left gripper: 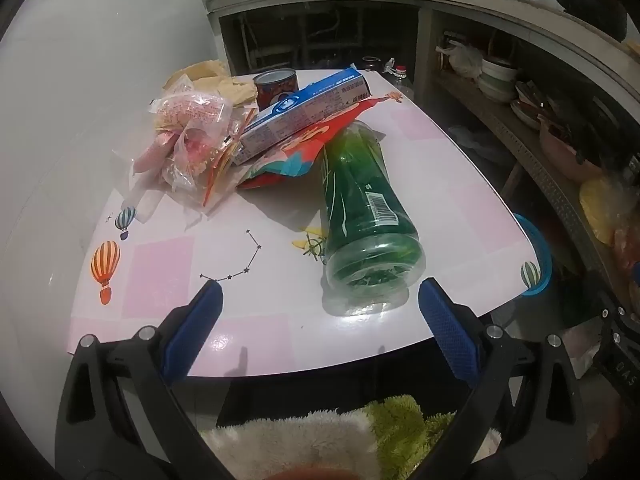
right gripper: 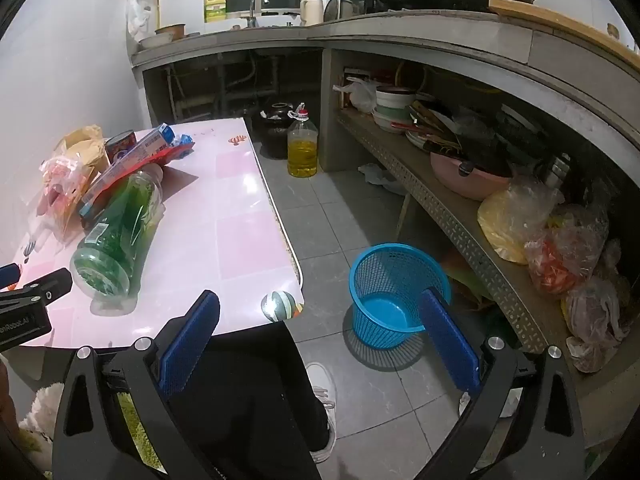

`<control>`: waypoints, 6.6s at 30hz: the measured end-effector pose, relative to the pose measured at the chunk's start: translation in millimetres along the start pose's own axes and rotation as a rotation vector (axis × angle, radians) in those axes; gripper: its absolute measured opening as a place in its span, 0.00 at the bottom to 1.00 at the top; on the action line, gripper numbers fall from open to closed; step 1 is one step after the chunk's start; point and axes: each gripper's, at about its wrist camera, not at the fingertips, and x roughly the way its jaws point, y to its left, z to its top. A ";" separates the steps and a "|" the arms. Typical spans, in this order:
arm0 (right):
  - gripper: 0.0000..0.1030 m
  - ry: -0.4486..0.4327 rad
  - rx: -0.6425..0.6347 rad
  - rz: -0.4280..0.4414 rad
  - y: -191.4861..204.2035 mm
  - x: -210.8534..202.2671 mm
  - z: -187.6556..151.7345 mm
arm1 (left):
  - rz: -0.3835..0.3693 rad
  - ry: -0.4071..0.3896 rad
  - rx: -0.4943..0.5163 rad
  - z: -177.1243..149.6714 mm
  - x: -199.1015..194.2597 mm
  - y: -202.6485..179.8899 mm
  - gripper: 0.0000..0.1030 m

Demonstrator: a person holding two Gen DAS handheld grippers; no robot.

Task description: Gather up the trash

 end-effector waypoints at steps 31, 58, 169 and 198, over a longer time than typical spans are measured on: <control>0.94 0.005 -0.002 -0.002 2.2 0.4 -0.1 | -0.014 0.002 0.000 -0.2 3.8 1.8 0.92; 0.94 0.009 -0.002 -0.002 3.6 4.3 -2.0 | 0.005 0.010 -0.004 -1.7 3.4 6.0 0.92; 0.94 0.105 0.069 0.301 67.1 99.5 53.5 | -0.062 -0.139 -0.476 133.6 98.3 178.9 0.00; 0.94 0.120 0.076 0.308 66.6 94.2 49.3 | -0.053 -0.088 -0.694 125.9 133.3 190.4 0.00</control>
